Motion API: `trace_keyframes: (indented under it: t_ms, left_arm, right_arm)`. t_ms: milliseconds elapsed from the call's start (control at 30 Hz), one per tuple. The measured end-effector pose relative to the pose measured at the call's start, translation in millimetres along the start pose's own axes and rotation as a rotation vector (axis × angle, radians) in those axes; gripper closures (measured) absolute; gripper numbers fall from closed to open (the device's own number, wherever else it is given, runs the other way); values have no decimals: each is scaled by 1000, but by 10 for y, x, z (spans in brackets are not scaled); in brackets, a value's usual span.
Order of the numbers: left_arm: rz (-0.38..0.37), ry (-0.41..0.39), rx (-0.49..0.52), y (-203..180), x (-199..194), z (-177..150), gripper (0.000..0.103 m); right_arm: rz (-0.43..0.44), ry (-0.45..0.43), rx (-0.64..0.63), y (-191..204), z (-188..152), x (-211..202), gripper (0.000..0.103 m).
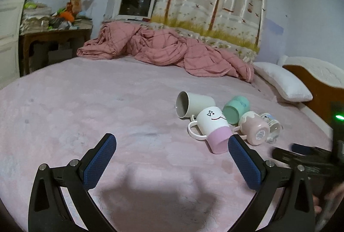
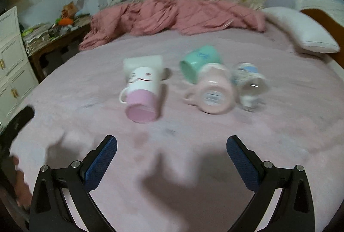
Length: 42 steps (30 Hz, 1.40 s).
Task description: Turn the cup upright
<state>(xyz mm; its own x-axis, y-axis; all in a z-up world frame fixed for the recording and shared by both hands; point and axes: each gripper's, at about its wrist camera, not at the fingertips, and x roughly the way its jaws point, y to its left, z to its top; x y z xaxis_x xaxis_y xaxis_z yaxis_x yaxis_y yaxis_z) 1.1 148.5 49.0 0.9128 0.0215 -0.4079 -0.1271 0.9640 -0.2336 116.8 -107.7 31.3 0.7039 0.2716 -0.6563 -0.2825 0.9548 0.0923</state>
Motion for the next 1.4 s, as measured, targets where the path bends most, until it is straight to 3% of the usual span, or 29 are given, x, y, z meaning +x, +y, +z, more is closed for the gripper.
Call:
trace_keyframes:
  t_ms: [200, 400, 467, 500, 533, 567, 600, 733, 967, 1200, 1400]
  left_arm:
    - [-12, 3, -39, 56, 29, 33, 0]
    - [-24, 17, -44, 12, 118, 69, 0]
    - [-25, 19, -32, -24, 119, 61, 0]
    - [-26, 19, -25, -43, 118, 57, 0]
    - [-28, 17, -18, -51, 111, 49, 0]
    - [-29, 17, -12, -69, 108, 47, 0]
    - [-31, 17, -8, -83, 109, 39, 0]
    - [-58, 36, -8, -129, 120, -7, 0]
    - [-71, 13, 21, -203, 34, -15, 0]
    - [-52, -2, 30, -241, 11, -68, 0]
    - [-31, -7, 64, -334, 42, -117, 0]
  right_arm:
    - [3, 100, -41, 419, 357, 803, 0]
    - [-23, 154, -51, 574, 559, 1326, 0]
    - [-32, 178, -54, 587, 573, 1494, 6]
    - [-33, 195, -59, 593, 570, 1576, 14]
    - [-33, 218, -67, 596, 551, 1657, 29]
    - [-11, 235, -72, 592, 531, 1693, 35]
    - [-10, 234, -76, 608, 542, 1720, 35]
    - [-13, 186, -92, 590, 500, 1506, 35]
    - [-7, 97, -77, 283, 250, 694, 35]
    - [-3, -1, 32, -136, -281, -245, 35]
    - [-39, -10, 129, -219, -783, -486, 35]
